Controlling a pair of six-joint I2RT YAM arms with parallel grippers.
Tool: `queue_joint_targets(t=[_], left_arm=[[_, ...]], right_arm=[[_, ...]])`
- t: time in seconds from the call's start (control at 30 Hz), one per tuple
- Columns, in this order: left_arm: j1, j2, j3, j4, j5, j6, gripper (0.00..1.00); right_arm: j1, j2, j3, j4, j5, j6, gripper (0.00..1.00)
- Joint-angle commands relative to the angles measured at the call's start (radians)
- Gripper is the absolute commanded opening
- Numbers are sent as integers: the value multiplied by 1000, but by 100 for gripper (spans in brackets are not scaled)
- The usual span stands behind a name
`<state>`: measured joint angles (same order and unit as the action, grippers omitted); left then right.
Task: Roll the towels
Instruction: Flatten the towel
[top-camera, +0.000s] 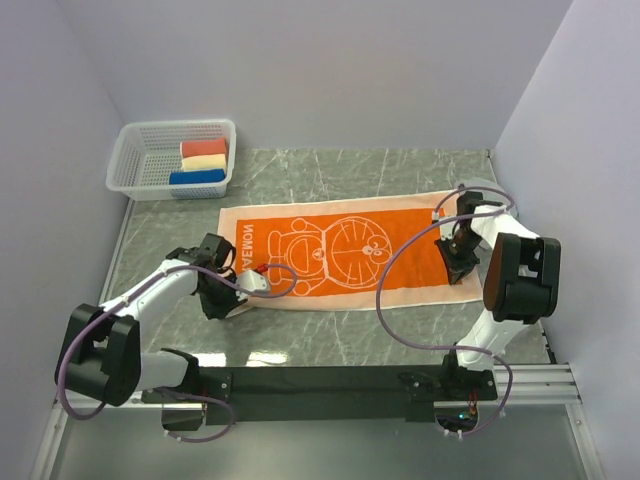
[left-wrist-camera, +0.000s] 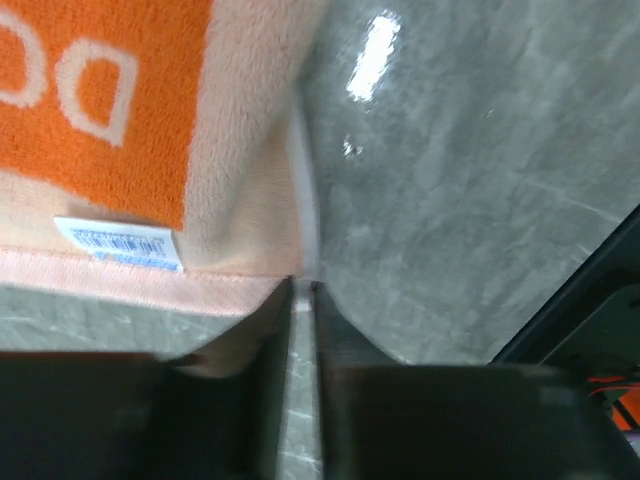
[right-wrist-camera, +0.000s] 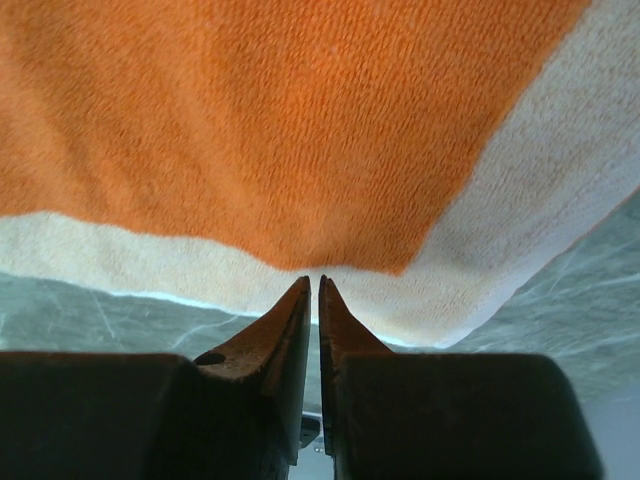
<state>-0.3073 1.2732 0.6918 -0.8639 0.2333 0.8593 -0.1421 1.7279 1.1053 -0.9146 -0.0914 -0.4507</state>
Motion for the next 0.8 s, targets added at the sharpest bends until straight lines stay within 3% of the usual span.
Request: queue_joint_targets(t=[0.0, 0.07, 0.23, 0.4, 0.43, 0.5, 0.57, 0.77], left_arm=[[-1, -18, 0, 37, -38, 35, 13], [4, -59, 12, 2, -22, 47, 0], [66, -138, 78, -197, 6, 167, 0], [131, -137, 80, -242, -2, 209, 1], [132, -136, 83, -232, 11, 195, 5], [129, -143, 91, -182, 52, 146, 27], [117, -137, 89, -141, 66, 104, 37], [93, -72, 71, -37, 84, 27, 36]], right_arm=[[10, 22, 1, 45, 41, 15, 14], [9, 30, 2, 51, 44, 17, 14], [19, 35, 4, 43, 56, 18, 14], [24, 0, -8, 33, 62, 6, 14], [22, -7, -9, 33, 62, 6, 14], [24, -24, -7, 30, 56, 7, 14], [24, -31, -4, 17, 47, 9, 12], [24, -90, 28, -18, 33, 1, 8]])
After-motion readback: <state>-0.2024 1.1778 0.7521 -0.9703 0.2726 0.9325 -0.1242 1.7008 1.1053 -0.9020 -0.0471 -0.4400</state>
